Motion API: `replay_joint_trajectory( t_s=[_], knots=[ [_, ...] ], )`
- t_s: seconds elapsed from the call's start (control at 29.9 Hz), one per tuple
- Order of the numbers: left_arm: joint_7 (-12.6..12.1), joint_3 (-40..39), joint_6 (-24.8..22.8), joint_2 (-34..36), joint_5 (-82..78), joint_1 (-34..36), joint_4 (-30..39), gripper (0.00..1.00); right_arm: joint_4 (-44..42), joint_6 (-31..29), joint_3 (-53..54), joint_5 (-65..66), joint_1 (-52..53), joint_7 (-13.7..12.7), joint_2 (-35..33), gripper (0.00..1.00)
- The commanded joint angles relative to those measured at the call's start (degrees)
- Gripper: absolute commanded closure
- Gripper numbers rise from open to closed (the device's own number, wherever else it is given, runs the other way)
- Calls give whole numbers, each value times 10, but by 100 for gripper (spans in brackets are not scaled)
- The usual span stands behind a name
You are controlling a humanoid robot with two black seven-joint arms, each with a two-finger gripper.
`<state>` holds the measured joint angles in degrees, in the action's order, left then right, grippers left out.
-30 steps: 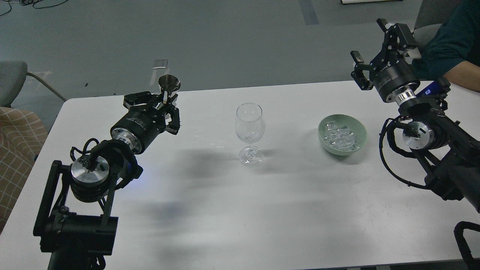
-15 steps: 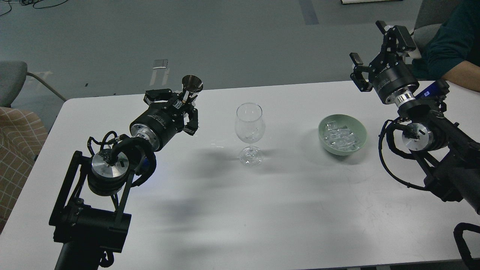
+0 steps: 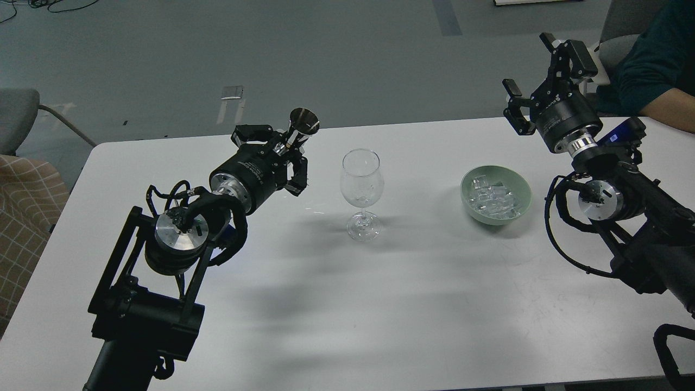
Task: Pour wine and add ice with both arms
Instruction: 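Lift the jigger with the left gripper and carry it toward the wine glass, then hold the jigger above the wine glass rim with the left gripper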
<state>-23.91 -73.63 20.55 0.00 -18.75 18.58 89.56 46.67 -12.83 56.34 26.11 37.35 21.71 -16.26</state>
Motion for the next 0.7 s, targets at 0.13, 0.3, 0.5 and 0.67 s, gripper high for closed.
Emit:
replay_joint_trajectory(
  t_s=[0.13, 0.3, 0.5, 0.67],
  knots=[
    [0, 28, 0, 0, -6, 4, -1, 100, 1, 0, 1, 0, -2, 0, 0, 0],
    [0, 32, 0, 0, -22, 15, -5, 100, 2, 0, 0, 0, -2, 0, 1, 0],
    [-1, 53, 0, 0, -40, 26, -11, 100, 2, 0, 0, 0, -2, 0, 1, 0],
    [-2, 62, 0, 0, -52, 28, -13, 100, 2, 0, 1, 0, -2, 0, 1, 0]
  ],
)
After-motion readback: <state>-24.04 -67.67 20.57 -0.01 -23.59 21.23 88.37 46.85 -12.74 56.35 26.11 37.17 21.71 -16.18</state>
